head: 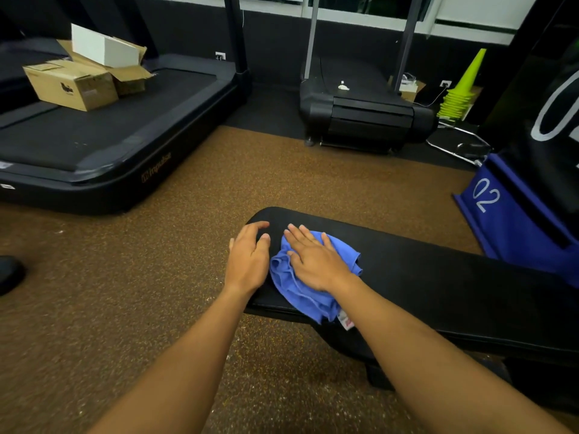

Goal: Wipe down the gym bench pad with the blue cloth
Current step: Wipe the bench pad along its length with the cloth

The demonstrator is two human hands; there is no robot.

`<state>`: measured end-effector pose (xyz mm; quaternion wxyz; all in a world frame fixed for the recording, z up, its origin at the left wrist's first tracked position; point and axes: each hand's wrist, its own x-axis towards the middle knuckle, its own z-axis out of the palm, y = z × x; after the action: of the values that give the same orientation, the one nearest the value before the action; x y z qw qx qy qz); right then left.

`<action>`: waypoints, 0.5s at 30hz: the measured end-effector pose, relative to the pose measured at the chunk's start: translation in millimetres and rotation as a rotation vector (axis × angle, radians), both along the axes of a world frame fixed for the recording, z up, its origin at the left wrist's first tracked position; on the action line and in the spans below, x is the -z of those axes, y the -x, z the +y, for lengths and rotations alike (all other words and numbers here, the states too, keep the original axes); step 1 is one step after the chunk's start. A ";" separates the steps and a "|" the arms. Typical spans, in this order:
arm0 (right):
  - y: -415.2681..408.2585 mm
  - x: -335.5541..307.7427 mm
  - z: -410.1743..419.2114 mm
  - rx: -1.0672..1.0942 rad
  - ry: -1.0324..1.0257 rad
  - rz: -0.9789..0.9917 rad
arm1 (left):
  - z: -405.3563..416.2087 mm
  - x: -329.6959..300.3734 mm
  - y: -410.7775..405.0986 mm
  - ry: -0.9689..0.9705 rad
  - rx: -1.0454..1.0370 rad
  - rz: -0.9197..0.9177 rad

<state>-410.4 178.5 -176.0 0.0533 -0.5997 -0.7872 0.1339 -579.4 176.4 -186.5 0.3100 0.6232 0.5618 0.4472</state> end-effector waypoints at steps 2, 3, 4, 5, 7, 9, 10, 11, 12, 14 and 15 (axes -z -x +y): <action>0.7 -6.2 -11.0 0.014 0.074 0.063 | -0.9 0.1 0.2 -0.008 -0.004 -0.034; 1.8 -9.6 -18.6 0.023 0.108 0.067 | -1.1 -0.2 0.3 -0.018 -0.011 -0.047; 4.0 -10.6 -26.7 0.021 0.122 0.028 | -0.7 -0.9 0.2 -0.021 -0.019 -0.055; 6.2 -9.1 -35.1 0.008 0.115 -0.037 | -0.4 -1.6 0.0 -0.016 -0.025 -0.054; 7.6 1.0 -48.3 -0.012 0.070 -0.118 | 0.4 -1.5 -0.9 -0.003 -0.027 -0.058; 2.8 7.4 -52.6 -0.014 0.046 -0.073 | 0.5 -0.3 -1.2 -0.008 -0.028 -0.073; -1.1 8.3 -52.9 -0.018 0.034 -0.028 | 0.6 0.4 -1.1 -0.005 -0.033 -0.075; -5.4 8.2 -52.6 -0.025 0.016 0.011 | 0.4 1.1 -0.8 0.002 -0.039 -0.073; -9.8 8.4 -51.5 -0.034 0.001 0.041 | 0.6 1.7 -0.6 0.009 -0.043 -0.070; -15.5 8.4 -47.9 -0.039 -0.008 0.070 | 0.4 1.5 -0.1 0.017 -0.042 -0.062; -17.0 8.3 -46.1 -0.031 -0.009 0.070 | 0.0 0.8 -0.1 0.019 -0.038 -0.061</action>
<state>-393.4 132.4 -184.4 0.0814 -0.5820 -0.7947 0.1519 -579.4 176.4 -187.3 0.3240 0.5955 0.5682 0.4664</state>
